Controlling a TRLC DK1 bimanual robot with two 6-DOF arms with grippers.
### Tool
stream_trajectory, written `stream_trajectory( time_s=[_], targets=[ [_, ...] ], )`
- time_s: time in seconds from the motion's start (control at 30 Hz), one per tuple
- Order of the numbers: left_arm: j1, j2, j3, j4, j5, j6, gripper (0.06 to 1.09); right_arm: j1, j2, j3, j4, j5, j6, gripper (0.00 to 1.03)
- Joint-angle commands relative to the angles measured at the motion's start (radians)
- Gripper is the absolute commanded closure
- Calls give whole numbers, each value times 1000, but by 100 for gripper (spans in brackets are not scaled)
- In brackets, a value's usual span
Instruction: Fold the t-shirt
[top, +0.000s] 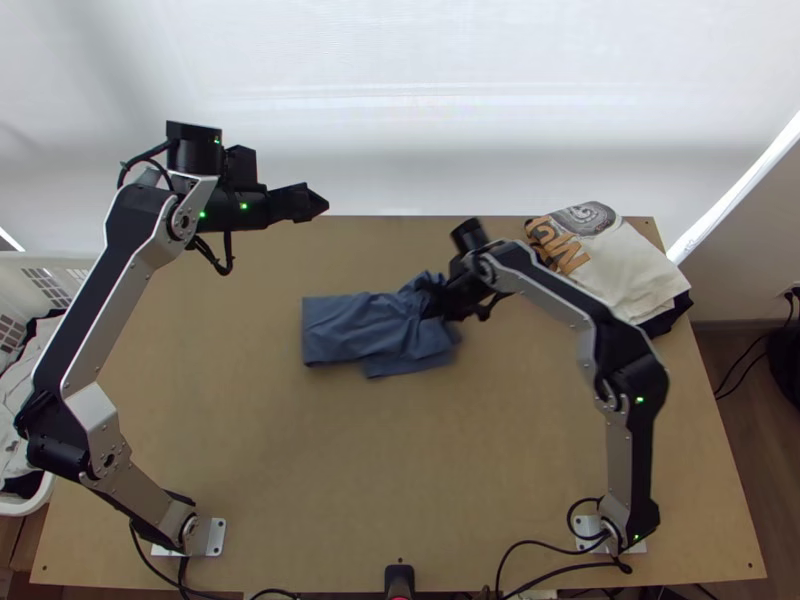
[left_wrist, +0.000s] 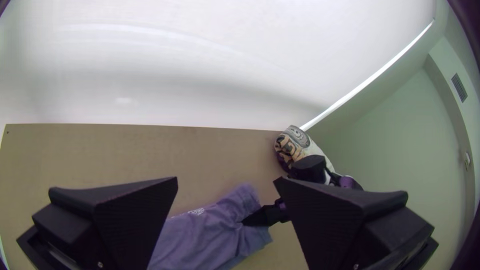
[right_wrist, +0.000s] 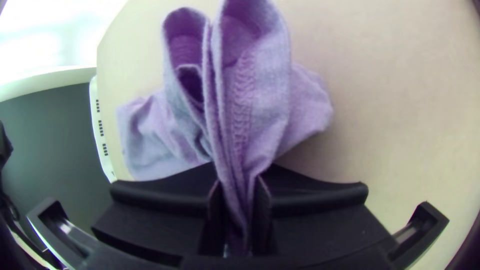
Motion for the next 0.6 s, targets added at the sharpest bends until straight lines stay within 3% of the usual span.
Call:
stream_trajectory(
  time_s=[0.0,0.3,0.57],
  targets=[
    [8,-1,36,-8,10,10,9,-53,-134,7,-14,-2,1,100],
    [12,2,39,-8,10,10,9,-221,-304,86,-10,0,7,100],
    [5,17,47,-7,12,10,10,-349,-283,289,4,98,100,100]
  ],
)
